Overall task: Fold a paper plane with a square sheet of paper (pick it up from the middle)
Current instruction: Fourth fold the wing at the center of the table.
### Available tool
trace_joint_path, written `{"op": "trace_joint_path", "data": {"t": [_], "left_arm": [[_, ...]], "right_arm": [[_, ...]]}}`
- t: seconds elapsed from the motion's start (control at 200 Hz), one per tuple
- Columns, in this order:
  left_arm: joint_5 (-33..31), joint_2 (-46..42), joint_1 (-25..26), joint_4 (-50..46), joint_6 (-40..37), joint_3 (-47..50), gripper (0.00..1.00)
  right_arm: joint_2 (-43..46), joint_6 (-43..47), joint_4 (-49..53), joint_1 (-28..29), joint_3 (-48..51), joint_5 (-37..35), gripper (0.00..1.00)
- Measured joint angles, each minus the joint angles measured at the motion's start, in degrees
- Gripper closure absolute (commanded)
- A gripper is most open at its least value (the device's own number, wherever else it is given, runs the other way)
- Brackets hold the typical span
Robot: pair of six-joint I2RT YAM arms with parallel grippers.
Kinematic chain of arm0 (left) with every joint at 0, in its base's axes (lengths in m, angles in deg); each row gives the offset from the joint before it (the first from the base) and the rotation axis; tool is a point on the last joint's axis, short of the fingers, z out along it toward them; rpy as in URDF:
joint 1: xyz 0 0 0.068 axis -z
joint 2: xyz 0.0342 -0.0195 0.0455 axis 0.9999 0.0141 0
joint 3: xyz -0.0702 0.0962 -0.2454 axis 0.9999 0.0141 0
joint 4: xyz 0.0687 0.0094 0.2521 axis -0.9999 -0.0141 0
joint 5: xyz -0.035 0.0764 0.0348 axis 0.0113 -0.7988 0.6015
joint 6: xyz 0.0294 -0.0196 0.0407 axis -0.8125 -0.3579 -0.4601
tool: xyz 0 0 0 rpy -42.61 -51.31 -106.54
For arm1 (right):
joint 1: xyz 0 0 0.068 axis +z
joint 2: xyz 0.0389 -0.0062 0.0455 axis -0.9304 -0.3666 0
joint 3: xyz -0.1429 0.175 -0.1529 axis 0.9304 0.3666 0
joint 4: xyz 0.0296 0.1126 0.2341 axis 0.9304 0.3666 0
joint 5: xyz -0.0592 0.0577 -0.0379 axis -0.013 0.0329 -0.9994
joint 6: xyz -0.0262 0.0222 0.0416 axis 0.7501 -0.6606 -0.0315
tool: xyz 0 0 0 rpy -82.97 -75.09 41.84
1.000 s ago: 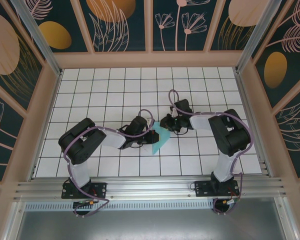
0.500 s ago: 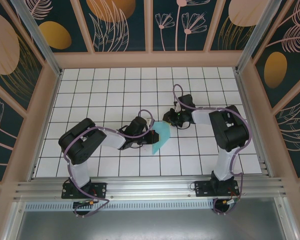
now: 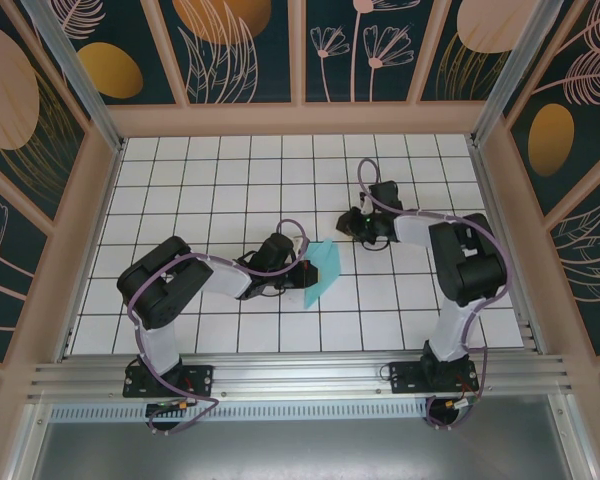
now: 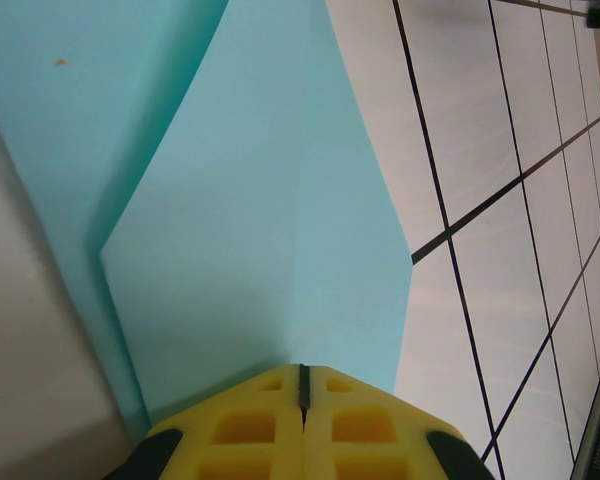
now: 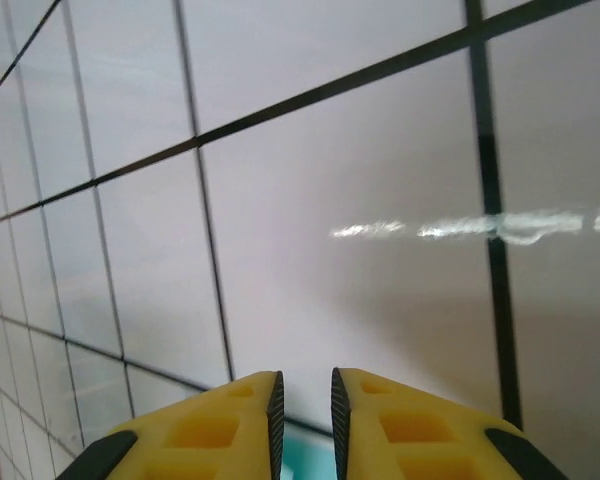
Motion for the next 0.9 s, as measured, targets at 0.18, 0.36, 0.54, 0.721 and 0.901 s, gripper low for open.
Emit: {"op": "trace_joint_path", "data": {"t": [0.18, 0.36, 0.54, 0.721, 0.901], "left_arm": [[0.2, 0.0, 0.0, -0.9, -1.3, -0.4, 1.0], [0.5, 0.0, 0.0, -2.3, -3.2, -1.1, 1.0], [0.8, 0.0, 0.0, -3.8, -4.3, -1.8, 1.0], [1.0, -0.2, 0.0, -4.2, -4.7, -1.9, 1.0], [1.0, -1.1, 0.0, -5.2, -4.6, -1.6, 1.0]], "right_arm": [[6.4, -0.4, -3.1, 3.1, 6.5, 2.7, 0.77], [5.3, -1.4, -4.6, 8.1, 7.2, 4.3, 0.81], [1.1, -2.6, -5.2, 8.9, 7.2, 3.4, 0.87], [-0.4, -3.1, -7.8, 8.6, 8.2, 3.7, 0.87], [-0.4, -3.1, -10.2, 8.5, 9.2, 4.1, 0.87]]}}
